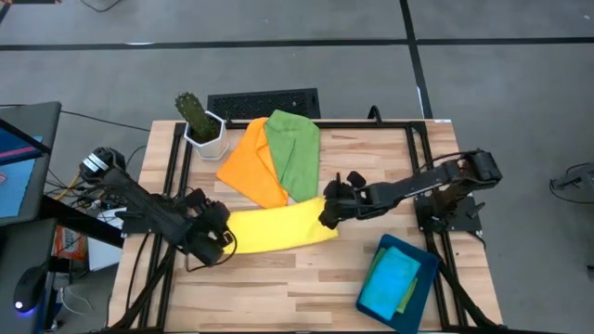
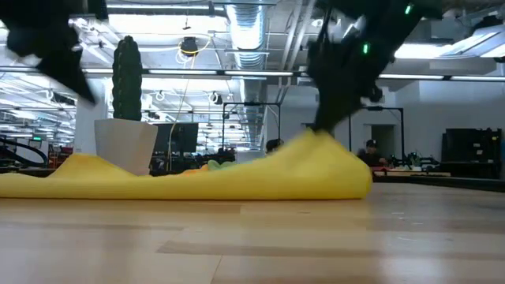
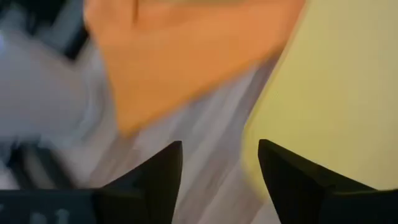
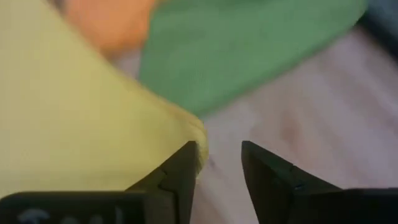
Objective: Fold microfiber towels
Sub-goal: Fold the yellow microfiber towel
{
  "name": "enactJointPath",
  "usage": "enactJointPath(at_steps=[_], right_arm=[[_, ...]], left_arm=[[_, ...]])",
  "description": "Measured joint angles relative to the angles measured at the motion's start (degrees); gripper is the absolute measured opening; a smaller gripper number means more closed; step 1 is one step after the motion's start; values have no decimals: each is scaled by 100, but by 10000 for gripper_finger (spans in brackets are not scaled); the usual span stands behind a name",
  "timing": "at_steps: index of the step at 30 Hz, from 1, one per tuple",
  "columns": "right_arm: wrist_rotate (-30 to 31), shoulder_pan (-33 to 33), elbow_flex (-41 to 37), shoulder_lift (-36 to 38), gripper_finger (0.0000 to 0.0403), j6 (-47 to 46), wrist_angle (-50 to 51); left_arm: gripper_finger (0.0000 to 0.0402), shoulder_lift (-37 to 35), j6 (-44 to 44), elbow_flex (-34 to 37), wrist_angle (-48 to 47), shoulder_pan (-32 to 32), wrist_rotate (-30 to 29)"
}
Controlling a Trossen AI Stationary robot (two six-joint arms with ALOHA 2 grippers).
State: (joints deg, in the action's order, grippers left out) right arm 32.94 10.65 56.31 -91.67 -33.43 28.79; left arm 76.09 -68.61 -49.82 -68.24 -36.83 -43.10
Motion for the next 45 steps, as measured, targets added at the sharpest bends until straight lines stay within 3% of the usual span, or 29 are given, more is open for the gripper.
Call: enactJointPath(at_steps=[3, 6, 11, 15, 20, 30, 34, 38, 45], right_arm=[[562, 257, -59, 295, 152, 63, -588], [773, 427, -264, 397, 144, -81, -621], [569, 470, -701, 214, 138, -682, -857], [329, 431, -877, -101, 144, -716, -1357], [686, 552, -868, -298, 145, -424, -2566], [289, 321, -882, -1553, 94, -1125, -2632], [197, 318, -827, -1697, 80, -1173, -2700], [108, 398, -856, -1383, 71, -972, -2487], [616, 831, -851, -145, 70, -933, -1633]], left_arm=[[186, -525, 137, 109, 851, -287, -750], [158, -837, 359, 448, 1582, -420, -984], [115, -920, 446, 1186, 2806, -453, -997], [95, -885, 456, 1973, 4314, -415, -981], [72, -754, 790, 2834, 6213, -342, -1184], [11, -88, -49, 3286, 6372, -110, -736], [1, 285, -429, 3292, 6370, -110, -484], [2, 470, -457, 3276, 6319, -108, -279], [0, 239, -400, 3263, 6114, -108, -60]])
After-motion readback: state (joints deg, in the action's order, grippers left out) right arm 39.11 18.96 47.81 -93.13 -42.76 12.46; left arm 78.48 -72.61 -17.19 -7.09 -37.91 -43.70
